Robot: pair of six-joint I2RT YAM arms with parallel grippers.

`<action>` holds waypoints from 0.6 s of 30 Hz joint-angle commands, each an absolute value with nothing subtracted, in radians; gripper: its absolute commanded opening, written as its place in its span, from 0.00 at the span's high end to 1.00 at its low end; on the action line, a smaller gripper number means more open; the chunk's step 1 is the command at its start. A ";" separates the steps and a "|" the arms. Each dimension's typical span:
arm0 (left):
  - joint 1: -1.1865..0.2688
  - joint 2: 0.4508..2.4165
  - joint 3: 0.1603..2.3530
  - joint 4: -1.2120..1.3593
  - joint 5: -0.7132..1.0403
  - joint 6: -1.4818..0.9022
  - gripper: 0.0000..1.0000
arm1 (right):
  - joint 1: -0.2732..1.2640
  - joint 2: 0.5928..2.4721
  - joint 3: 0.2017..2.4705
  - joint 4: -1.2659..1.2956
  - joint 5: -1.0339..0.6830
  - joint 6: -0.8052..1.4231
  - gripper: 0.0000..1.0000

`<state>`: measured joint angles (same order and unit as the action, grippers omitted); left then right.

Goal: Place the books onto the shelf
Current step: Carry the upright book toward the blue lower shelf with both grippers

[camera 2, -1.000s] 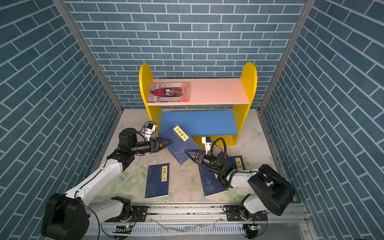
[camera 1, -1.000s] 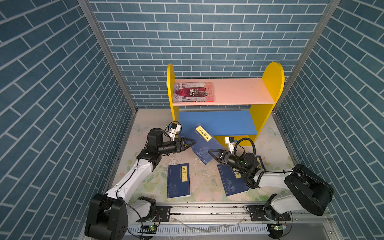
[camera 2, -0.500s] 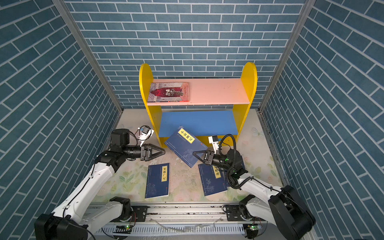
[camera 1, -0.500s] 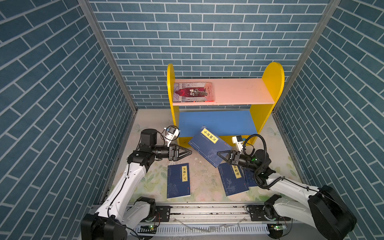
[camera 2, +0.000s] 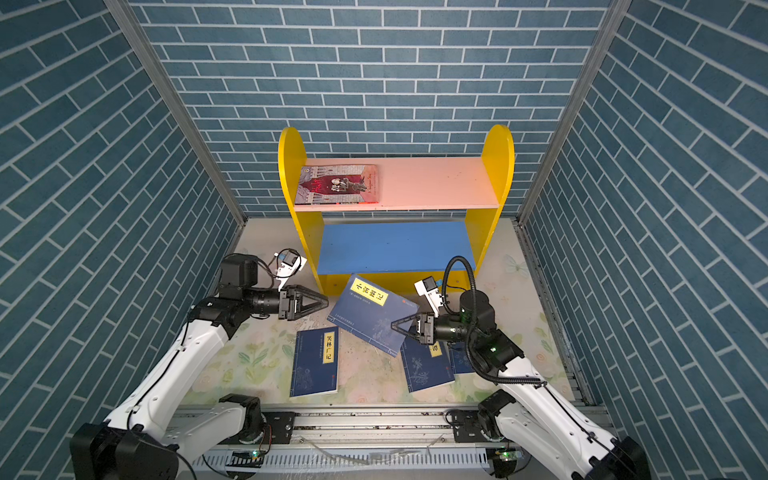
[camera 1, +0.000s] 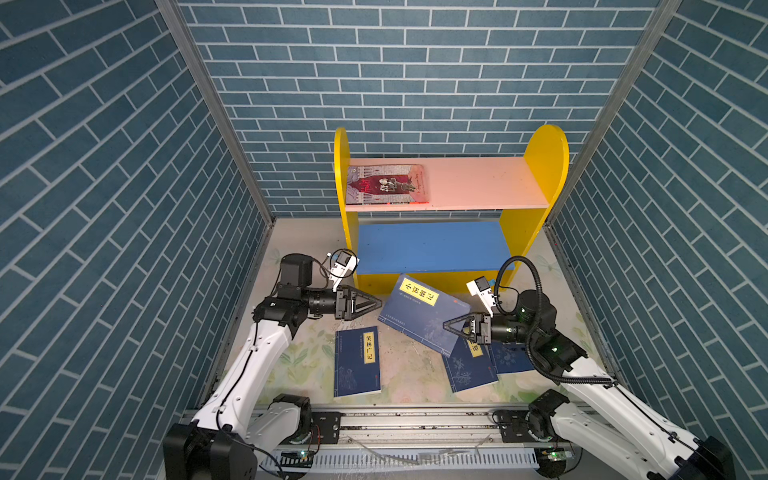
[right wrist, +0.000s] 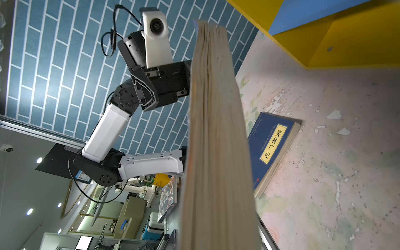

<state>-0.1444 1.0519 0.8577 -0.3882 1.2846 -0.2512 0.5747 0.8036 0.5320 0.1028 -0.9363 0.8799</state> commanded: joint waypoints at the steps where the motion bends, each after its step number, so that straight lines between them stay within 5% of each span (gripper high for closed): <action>1: -0.125 1.055 0.866 -0.354 1.217 -0.281 0.25 | 0.566 0.776 0.597 0.000 -1.016 0.761 1.00; 18: -0.144 1.113 0.782 -0.141 1.413 -0.482 0.18 | 0.541 0.843 0.673 -0.041 -1.140 0.693 1.00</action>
